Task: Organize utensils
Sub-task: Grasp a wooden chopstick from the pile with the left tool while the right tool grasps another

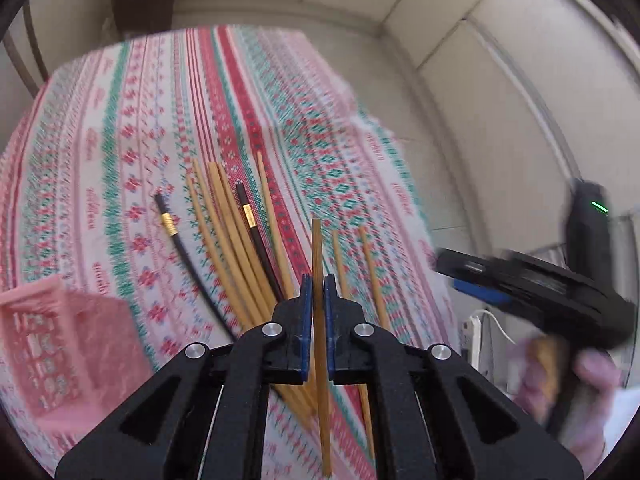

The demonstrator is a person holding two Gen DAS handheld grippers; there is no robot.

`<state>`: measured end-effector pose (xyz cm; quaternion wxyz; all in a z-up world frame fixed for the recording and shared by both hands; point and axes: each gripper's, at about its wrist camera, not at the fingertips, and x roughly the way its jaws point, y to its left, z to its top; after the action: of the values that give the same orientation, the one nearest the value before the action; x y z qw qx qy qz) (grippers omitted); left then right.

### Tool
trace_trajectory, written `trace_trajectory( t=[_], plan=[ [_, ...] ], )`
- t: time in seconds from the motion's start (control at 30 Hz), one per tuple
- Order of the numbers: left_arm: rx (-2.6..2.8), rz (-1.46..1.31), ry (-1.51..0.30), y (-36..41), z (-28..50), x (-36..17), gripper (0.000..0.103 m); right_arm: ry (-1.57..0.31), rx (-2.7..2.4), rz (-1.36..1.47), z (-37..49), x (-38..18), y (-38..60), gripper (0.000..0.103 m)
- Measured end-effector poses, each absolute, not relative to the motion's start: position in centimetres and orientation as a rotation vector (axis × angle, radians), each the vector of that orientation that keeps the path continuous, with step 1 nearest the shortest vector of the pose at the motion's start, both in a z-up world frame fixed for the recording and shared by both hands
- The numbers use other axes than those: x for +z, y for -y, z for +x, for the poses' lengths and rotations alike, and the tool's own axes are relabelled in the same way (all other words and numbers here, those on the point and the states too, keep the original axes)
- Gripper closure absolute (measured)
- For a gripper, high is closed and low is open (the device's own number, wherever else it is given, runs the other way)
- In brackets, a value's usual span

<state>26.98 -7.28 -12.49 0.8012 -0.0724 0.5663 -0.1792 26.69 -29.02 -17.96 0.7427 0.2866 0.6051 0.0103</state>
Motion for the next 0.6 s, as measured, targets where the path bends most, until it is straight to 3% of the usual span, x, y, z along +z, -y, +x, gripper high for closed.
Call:
trace_trajectory(
  t=[0.17, 0.37, 0.6],
  plan=[
    [-0.468, -0.106, -1.075, 5.1, 23.4, -8.0, 0.098, -1.342, 0.027, 0.449, 27.8, -18.9, 25.9, 0.065],
    [-0.514, -0.096, -0.974, 2.4, 20.5, -5.1, 0.098, -1.354, 0.042, 0.338, 28.4, -19.8, 23.5, 0.070],
    [-0.512, -0.132, -0.936, 0.2, 18.8, -2.9, 0.098, -1.349, 0.012, 0.176, 28.7, -21.0, 20.7, 0.088]
  ],
)
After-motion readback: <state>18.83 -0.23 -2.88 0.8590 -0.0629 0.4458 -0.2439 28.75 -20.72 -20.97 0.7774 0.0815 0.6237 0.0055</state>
